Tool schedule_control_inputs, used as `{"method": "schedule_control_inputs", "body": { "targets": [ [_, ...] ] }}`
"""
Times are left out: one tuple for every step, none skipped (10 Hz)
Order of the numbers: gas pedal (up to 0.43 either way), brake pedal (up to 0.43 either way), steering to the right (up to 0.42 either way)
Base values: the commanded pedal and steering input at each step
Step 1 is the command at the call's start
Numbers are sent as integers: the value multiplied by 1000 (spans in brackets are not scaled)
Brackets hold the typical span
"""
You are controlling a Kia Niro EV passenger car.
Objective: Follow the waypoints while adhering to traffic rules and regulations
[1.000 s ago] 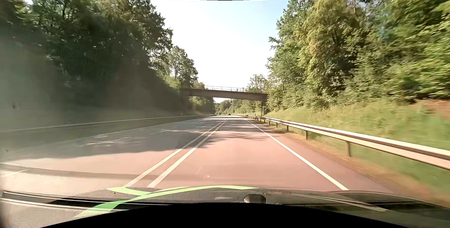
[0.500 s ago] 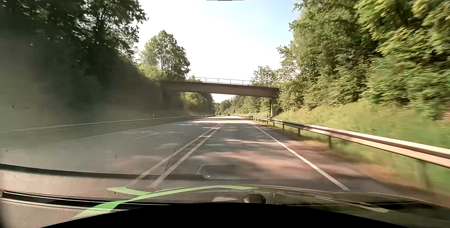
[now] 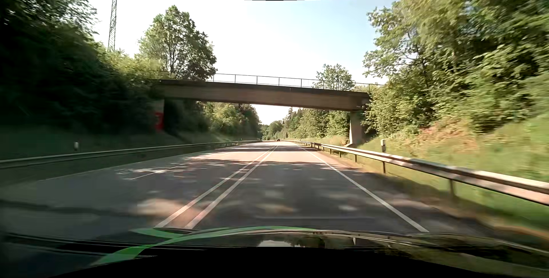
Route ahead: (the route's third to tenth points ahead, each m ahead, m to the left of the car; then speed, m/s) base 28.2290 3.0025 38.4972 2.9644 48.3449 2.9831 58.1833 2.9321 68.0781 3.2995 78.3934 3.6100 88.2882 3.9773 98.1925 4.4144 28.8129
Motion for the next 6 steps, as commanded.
{"method": "schedule_control_inputs", "body": {
  "targets": [
    [150,0,-3],
    [138,0,-4],
    [138,0,-4],
    [138,0,-4],
    [150,0,-5],
    [157,0,-5]
  ]
}}
